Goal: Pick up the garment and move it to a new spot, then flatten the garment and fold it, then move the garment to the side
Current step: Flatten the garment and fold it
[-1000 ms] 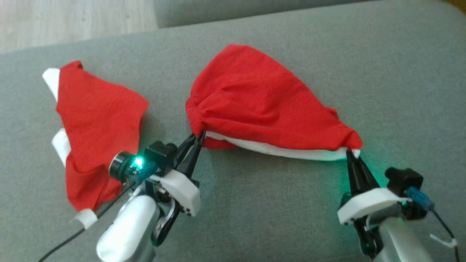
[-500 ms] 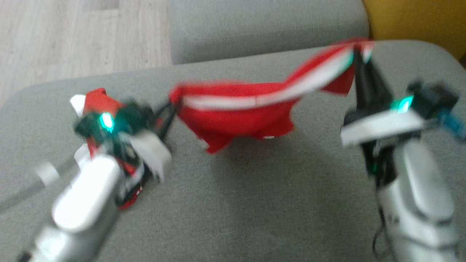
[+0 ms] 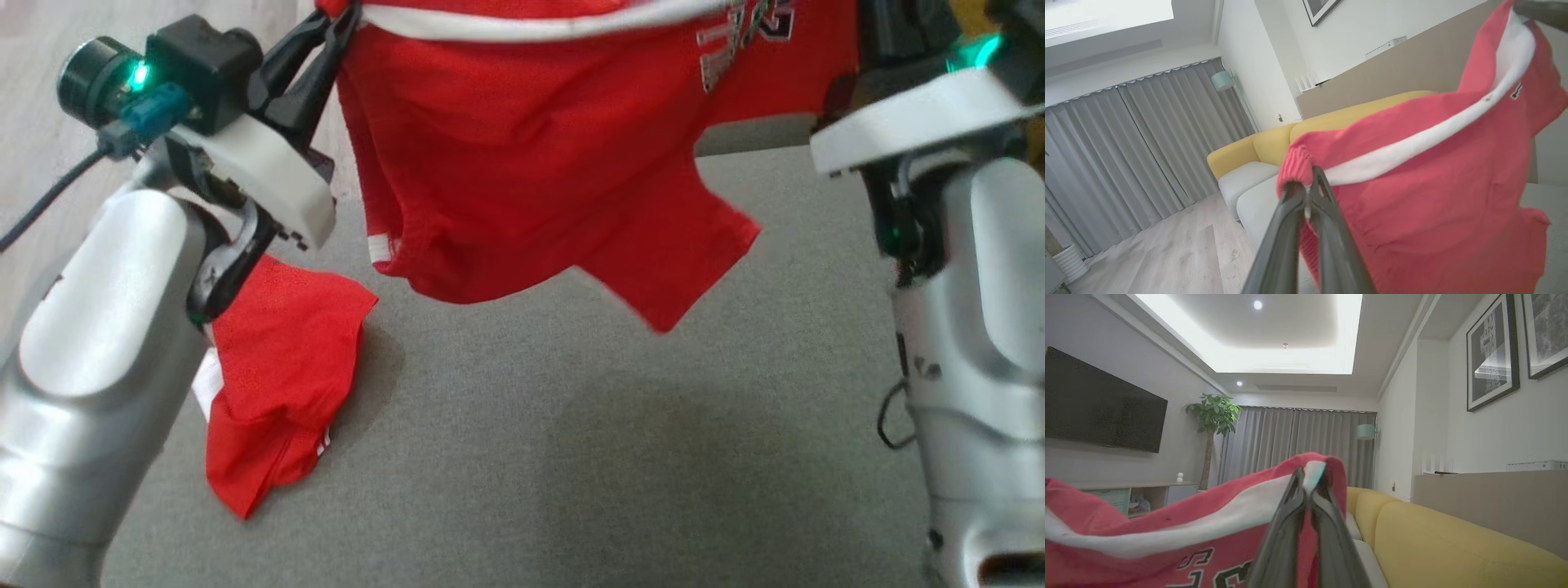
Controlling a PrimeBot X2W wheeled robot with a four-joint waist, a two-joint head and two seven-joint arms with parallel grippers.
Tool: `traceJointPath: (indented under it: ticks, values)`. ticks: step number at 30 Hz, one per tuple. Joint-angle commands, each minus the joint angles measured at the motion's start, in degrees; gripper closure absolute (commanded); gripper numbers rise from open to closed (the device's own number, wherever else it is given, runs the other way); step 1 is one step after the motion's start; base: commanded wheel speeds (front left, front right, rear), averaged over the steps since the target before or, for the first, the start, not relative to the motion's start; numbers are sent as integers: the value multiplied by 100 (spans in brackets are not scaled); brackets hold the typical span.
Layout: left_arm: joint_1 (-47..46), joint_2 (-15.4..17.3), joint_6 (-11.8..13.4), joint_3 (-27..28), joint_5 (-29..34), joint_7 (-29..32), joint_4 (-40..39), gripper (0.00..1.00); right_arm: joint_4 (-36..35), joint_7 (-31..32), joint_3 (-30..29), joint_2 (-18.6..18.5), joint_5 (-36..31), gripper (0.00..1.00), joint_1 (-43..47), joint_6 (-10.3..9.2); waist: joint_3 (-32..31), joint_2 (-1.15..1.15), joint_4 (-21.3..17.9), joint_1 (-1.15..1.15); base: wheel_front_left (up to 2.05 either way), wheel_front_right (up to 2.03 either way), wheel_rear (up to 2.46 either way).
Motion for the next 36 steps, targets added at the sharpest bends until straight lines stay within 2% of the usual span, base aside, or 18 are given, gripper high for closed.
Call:
traceJointPath:
  ticks: [1,11,15,18,22,26,31,36]
  values:
    - [-90,267,45,237,-58,-26,-234,100,-216,92,94,-9,-24,100,91,-4,-13,0,4,1,0,0,0]
    - [673,583,132,114,-243,329,-835,100,-723,538,225,-421,-2,100,801,-4,279,0,-127,1,0,0,0]
    - [590,644,115,111,-331,464,-899,100,-794,743,234,-566,78,100,632,-4,624,0,-208,1,0,0,0]
    - [79,670,81,124,-334,603,-728,100,-624,892,222,-732,167,100,101,-4,1205,0,-226,1,0,0,0]
    - [-1050,662,33,15,-145,591,-137,100,-9,830,376,-785,311,100,-1124,-4,2063,0,-303,1,0,0,0]
    - [-2310,478,16,-133,142,200,781,100,1006,409,447,-746,270,100,-2500,-4,2680,0,-273,1,0,0,0]
    - [-3511,214,13,-322,703,-807,1971,100,2341,-613,74,-517,-181,100,-3710,-4,2935,0,-288,1,0,0,0]
    - [-3836,-109,29,-436,849,-1672,2880,100,3300,-1147,144,-260,-514,100,-3921,-4,3004,0,-309,1,0,0,0]
